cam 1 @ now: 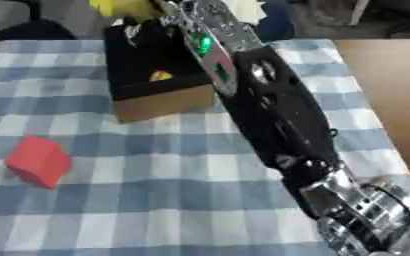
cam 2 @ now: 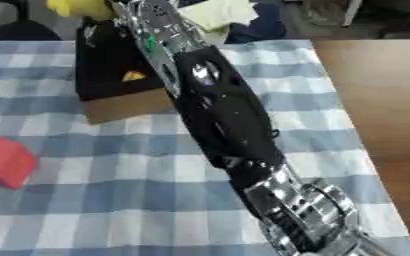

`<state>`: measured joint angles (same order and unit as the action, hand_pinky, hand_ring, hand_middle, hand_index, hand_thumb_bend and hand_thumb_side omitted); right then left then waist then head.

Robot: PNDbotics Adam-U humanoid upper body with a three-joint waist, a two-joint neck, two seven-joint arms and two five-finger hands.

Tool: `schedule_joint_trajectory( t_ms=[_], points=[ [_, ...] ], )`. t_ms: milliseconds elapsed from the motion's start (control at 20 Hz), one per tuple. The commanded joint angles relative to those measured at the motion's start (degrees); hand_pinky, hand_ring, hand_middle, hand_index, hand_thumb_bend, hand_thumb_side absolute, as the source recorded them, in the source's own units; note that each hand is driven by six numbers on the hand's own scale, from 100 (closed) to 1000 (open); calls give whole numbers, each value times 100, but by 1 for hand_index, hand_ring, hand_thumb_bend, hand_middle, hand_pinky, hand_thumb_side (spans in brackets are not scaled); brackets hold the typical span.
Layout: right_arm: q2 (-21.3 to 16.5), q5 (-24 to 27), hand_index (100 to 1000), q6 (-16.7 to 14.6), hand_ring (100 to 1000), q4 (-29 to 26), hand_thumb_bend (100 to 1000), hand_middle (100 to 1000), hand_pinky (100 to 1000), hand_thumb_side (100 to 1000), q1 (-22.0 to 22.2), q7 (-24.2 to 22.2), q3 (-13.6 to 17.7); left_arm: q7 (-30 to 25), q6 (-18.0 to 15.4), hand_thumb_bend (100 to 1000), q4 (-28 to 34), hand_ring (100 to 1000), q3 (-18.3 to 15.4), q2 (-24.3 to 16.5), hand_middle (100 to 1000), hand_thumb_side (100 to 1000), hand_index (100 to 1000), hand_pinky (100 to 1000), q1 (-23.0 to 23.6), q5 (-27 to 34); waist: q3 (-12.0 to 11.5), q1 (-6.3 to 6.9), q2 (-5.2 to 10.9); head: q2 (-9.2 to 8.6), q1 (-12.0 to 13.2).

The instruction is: Pick up objects on the table and place them in the box.

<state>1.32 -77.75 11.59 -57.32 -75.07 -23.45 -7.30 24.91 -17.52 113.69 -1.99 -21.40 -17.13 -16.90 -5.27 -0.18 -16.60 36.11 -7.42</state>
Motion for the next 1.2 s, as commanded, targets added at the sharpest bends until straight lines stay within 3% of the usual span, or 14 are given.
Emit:
schedule_joint_trajectory(
  t_ms=[50,450,800,1050,1200],
  points=[
    [-1,-329,709,3,826,161,100,620,826,526,-204,134,76,-9,-37,100,90,773,4,-196,676,779,789,623,-72,-21,-13,23,100,-86,14],
    [15,-1151,702,77,838,651,137,635,832,514,-249,251,214,-15,-39,100,90,773,12,-242,677,779,789,623,-67,-40,-30,21,110,-125,68],
    [169,-1732,785,103,865,969,211,717,856,612,-230,232,342,-44,-12,100,90,774,19,-354,679,775,792,624,-56,-112,-57,27,125,-121,62],
    [195,-1894,833,60,897,1006,258,799,880,642,-244,87,384,-171,209,100,90,775,-60,-847,682,761,805,630,37,-535,-80,47,140,-102,73],
    [211,-2097,853,92,925,1050,361,845,899,650,-245,-49,427,-305,428,100,90,776,-87,-1272,683,756,810,635,91,-911,-89,65,151,-99,72]
  ],
)
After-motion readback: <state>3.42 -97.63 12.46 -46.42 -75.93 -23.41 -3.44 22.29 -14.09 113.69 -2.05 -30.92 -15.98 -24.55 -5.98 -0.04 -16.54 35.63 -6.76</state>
